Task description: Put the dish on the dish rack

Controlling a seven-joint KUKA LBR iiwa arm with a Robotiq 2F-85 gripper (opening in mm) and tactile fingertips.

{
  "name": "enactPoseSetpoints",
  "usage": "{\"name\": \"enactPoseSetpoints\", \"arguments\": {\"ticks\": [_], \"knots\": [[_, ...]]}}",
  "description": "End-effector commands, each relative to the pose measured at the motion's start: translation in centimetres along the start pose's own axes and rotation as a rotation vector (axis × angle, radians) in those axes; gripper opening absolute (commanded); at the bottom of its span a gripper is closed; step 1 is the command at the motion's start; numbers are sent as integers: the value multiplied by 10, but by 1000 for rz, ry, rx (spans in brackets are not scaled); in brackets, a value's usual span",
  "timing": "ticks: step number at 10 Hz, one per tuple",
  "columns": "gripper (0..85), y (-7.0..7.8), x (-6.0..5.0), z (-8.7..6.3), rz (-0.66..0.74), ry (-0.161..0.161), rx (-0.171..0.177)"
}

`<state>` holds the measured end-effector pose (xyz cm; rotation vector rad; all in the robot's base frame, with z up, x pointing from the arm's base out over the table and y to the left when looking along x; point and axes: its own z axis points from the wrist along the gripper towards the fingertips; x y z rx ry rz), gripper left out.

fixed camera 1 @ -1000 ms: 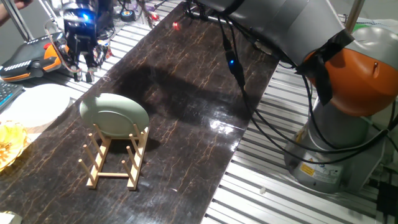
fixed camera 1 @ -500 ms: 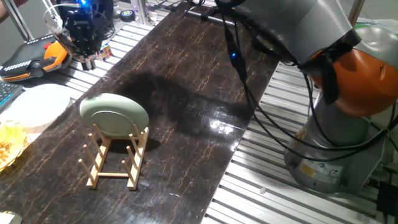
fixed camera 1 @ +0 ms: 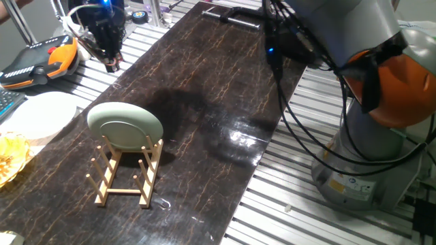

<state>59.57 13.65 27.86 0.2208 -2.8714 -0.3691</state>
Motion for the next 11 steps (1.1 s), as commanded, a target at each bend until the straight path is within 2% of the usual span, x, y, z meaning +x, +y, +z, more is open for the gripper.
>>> {"name": "enactPoseSetpoints", "arguments": {"ticks": [1,4,6,9,11], "knots": [[20,-5,3,1,-10,-6,160],[20,-26,18,11,-29,-29,184],[20,-34,25,14,-35,-47,186],[20,-36,23,15,-35,-63,189],[20,-37,22,17,-40,-56,176]]}}
